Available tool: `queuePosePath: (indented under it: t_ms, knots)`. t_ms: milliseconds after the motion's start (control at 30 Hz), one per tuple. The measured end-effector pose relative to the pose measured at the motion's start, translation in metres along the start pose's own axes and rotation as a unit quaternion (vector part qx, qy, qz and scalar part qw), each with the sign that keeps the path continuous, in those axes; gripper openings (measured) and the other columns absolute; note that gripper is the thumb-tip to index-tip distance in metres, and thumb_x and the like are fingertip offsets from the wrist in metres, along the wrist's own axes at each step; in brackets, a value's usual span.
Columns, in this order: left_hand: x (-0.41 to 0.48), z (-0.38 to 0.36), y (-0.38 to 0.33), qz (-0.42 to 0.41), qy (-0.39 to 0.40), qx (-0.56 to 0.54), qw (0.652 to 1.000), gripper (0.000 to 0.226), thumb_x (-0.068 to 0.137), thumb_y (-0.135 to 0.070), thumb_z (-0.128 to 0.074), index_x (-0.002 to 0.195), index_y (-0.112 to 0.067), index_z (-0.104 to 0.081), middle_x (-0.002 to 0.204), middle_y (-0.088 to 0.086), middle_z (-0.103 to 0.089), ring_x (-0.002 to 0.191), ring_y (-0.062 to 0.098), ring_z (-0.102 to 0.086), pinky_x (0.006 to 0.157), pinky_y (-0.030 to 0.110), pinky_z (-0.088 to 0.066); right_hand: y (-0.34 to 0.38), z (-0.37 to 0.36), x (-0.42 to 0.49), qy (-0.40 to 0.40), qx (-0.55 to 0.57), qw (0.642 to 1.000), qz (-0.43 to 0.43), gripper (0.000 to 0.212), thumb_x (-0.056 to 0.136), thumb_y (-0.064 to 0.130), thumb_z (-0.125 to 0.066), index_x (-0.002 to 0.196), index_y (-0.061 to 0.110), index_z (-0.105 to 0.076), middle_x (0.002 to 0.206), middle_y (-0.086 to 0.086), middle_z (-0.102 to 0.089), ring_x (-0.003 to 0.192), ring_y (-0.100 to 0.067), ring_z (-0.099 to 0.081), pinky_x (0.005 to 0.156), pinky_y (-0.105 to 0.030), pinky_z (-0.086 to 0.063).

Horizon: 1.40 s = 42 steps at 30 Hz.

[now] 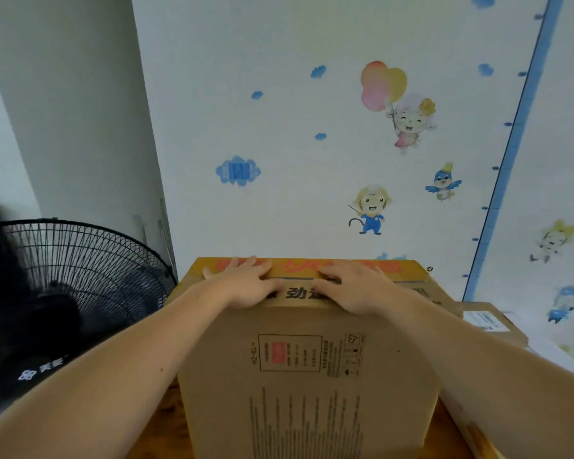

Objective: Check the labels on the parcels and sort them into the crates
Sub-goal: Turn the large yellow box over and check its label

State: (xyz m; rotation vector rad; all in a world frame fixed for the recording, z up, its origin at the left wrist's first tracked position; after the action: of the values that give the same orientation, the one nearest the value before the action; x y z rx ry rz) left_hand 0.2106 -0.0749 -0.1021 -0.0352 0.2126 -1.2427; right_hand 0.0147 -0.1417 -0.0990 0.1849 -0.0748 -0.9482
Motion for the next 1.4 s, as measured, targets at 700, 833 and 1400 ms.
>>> queuePosePath:
  t_ms: [700, 833, 1400]
  knots:
    - [0.002, -0.005, 0.006, -0.018, 0.027, 0.048, 0.998, 0.068, 0.095, -0.070, -0.018, 0.153, -0.043, 0.004, 0.164, -0.007, 0.013, 0.151, 0.021, 0.012, 0.119, 0.059, 0.004, -0.007, -0.008, 0.012, 0.081, -0.059, 0.995, 0.028, 0.062, 0.100, 0.061, -0.012, 0.156, 0.038, 0.001, 0.165, 0.006, 0.009, 0.152, -0.020, 0.009, 0.120, -0.052, 0.002]
    - [0.002, 0.000, 0.050, 0.034, 0.021, 0.035, 0.999, 0.080, 0.088, -0.080, -0.016, 0.154, -0.041, 0.005, 0.164, -0.005, 0.012, 0.151, 0.022, 0.013, 0.119, 0.059, 0.003, -0.056, 0.002, 0.010, 0.097, -0.097, 0.990, -0.030, 0.084, 0.083, 0.081, 0.001, 0.156, 0.040, 0.004, 0.165, 0.005, 0.011, 0.152, -0.022, 0.010, 0.120, -0.057, -0.002]
    - [-0.004, -0.003, 0.028, 0.026, 0.018, 0.049, 0.998, 0.070, 0.095, -0.069, -0.014, 0.155, -0.038, 0.005, 0.164, -0.003, 0.013, 0.151, 0.024, 0.011, 0.120, 0.055, 0.003, -0.046, 0.001, -0.001, 0.073, -0.084, 0.993, -0.050, 0.064, 0.099, 0.064, -0.013, 0.156, 0.039, -0.001, 0.166, 0.000, 0.007, 0.152, -0.025, 0.007, 0.120, -0.058, -0.005]
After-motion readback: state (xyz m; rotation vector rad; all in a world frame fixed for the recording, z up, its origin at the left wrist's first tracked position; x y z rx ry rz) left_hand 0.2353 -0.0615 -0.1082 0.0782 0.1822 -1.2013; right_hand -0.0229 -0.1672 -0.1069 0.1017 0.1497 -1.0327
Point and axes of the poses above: each hand's wrist, its own x-axis towards the middle knuckle, its own z-axis out of the back of the hand, y = z × x, the point moved 2 cm from there along x, towards the middle knuckle
